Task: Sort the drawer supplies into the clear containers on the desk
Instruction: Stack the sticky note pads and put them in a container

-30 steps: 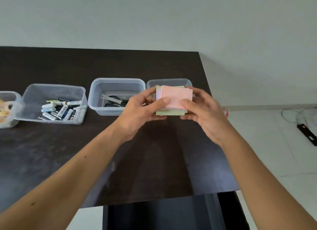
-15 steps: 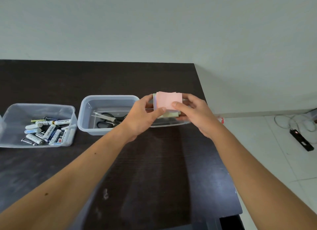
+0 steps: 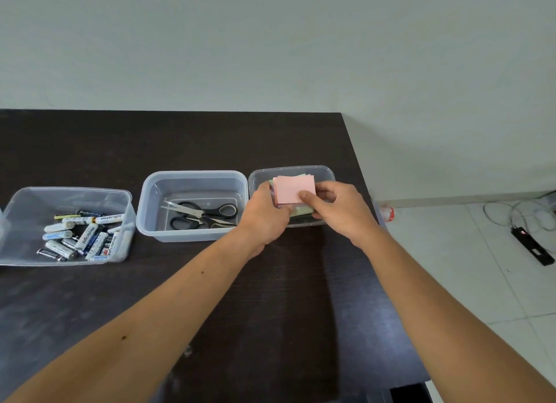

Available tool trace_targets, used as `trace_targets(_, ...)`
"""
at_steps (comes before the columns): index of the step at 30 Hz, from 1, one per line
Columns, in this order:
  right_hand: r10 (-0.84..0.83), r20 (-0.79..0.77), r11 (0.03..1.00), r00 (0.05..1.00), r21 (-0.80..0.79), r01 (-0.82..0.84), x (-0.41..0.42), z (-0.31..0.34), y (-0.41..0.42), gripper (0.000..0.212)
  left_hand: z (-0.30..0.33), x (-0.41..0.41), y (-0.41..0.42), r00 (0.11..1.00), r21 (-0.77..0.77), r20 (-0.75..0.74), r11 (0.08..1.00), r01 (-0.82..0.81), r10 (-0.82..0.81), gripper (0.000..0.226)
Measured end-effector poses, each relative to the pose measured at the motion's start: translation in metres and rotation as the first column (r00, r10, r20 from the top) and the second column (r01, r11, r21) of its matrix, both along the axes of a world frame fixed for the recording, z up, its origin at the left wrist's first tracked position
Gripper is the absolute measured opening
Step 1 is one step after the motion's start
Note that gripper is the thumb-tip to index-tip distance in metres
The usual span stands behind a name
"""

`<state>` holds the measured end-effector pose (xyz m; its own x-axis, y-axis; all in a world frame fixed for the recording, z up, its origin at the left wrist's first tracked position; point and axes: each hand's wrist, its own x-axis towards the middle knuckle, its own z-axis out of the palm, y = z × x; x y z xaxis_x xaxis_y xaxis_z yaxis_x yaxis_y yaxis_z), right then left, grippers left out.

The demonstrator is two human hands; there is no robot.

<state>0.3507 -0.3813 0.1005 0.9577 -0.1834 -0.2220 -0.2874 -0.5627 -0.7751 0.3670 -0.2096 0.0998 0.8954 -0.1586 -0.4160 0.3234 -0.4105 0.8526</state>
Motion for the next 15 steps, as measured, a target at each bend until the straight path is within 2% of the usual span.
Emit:
trace_targets(8, -0.012, 0.067, 1.000, 0.998, -0.012, 0.013, -0.001, 0.004, -0.003, 0.041, 0.005, -0.003, 0.008, 1.000, -0.047, -0.002, 0.999, 0.013, -0.013, 0.049)
trace_targets(13, -0.051, 0.095, 0.999, 0.994, -0.002, 0.051, -0.002, 0.017, -0.007, 0.038, 0.014, -0.011, 0.015, 1.000, -0.105, 0.003, 0.994, -0.029, 0.029, 0.027)
trace_targets(15, -0.048, 0.111, 0.999, 0.993, 0.020, 0.046, -0.009, 0.022, -0.008, 0.036, 0.020, -0.018, 0.018, 1.000, -0.144, 0.007, 0.989, -0.024, 0.025, 0.052)
